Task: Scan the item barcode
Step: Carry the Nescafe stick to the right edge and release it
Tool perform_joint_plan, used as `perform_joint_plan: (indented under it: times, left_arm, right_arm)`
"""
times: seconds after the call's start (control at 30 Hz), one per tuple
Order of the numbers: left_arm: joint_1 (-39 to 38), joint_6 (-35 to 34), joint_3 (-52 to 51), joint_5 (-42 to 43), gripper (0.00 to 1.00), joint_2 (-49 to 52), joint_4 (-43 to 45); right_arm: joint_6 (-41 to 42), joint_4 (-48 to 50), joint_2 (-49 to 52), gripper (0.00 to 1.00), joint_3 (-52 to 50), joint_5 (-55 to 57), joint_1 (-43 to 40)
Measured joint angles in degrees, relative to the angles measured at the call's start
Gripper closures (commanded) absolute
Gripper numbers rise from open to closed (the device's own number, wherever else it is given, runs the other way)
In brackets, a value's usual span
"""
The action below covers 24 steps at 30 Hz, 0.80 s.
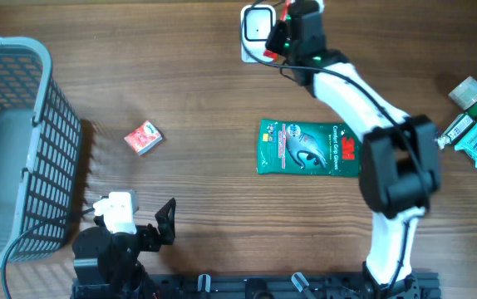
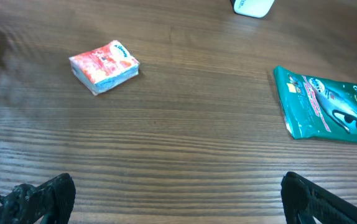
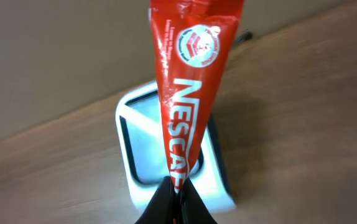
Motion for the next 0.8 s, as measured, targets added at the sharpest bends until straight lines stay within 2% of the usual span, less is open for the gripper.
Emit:
perform_joint_plan:
  times: [0.2,0.33,0.43,0.6,0.73,0.8]
  left_arm:
    - [0.0,0.0,0.0,0.0,0.00,0.0,0.0]
    - [0.0,0.0,0.0,0.0,0.00,0.0,0.0]
    - [0.0,0.0,0.0,0.0,0.00,0.0,0.0]
    - [0.0,0.0,0.0,0.0,0.00,0.0,0.0]
    - [0.0,0.0,0.0,0.0,0.00,0.0,0.0]
    - [0.0,0.0,0.0,0.0,0.00,0.0,0.0]
  right_arm:
    - [-4.8,1.1,10.6,0.95,16.7,8.3,3.9]
    - [-5.2,0.3,11.9,0.95,18.7,10.9,3.7]
    - [-5.4,-4.2,12.0,0.96,19.2,11.9,3.0]
    - [-4.8,-28.1,11.2,0.96,23.9,18.0,2.4]
    - [1.4,-51.3,6.4,0.95,24.4,31.5,0.1]
    - [4.0,-55.9,4.7,0.96,24.6,36.1,-2.8]
